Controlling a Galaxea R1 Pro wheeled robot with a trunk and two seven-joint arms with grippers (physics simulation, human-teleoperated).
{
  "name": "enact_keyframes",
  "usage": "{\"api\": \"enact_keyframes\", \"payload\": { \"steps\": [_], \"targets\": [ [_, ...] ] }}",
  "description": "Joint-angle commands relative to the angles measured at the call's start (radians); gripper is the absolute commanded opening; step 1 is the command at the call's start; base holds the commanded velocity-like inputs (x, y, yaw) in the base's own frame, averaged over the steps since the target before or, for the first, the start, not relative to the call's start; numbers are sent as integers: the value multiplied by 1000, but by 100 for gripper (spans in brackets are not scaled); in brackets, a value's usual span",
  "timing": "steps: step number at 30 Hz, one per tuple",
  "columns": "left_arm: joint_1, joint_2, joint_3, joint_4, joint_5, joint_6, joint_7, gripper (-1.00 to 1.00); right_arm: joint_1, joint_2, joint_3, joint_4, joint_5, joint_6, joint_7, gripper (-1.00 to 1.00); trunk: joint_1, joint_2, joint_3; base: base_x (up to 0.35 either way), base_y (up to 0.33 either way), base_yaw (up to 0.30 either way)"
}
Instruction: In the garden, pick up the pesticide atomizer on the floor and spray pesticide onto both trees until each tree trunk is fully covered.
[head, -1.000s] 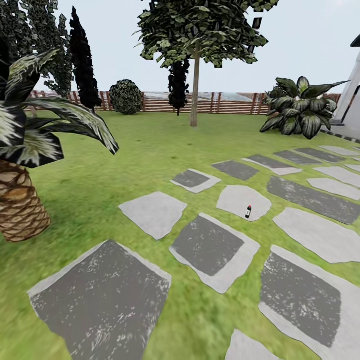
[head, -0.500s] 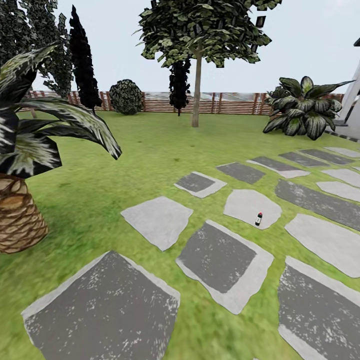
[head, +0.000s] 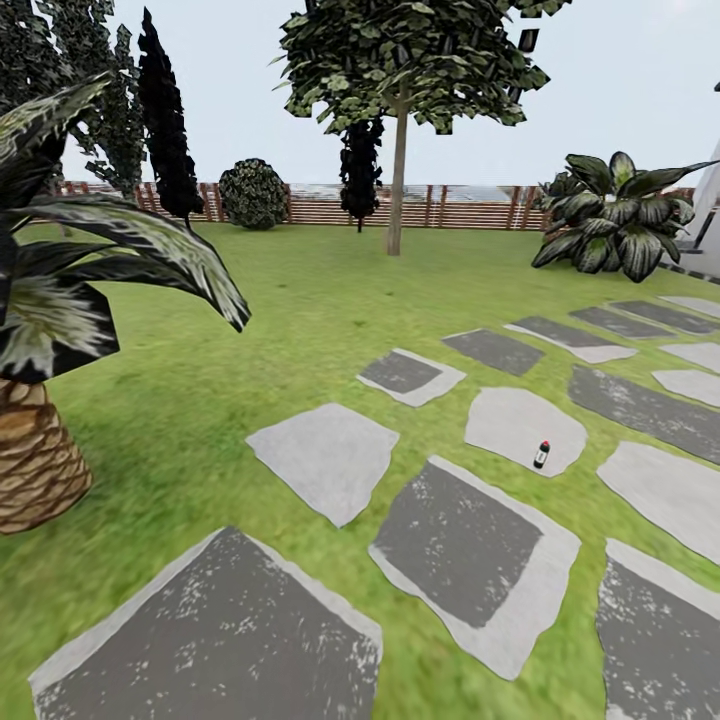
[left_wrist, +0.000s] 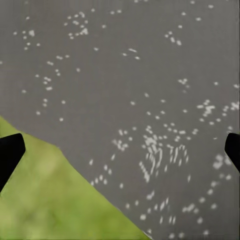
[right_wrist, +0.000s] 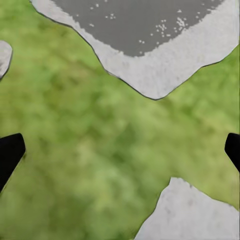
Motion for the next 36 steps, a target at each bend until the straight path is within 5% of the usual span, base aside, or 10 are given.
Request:
{"api": "enact_keyframes", "payload": {
  "steps": [1, 36],
  "targets": [
    [0, 0, 0, 0, 0, 0, 0, 100, 0, 0, 0, 0, 0, 0, 0, 100, 0, 0, 0, 311, 181, 0],
    [0, 0, 0, -1, -1, 0, 0, 100, 0, 0, -1, -2, -1, 2, 4, 100, 0, 0, 0, 332, 46, -236]
  ]
}}
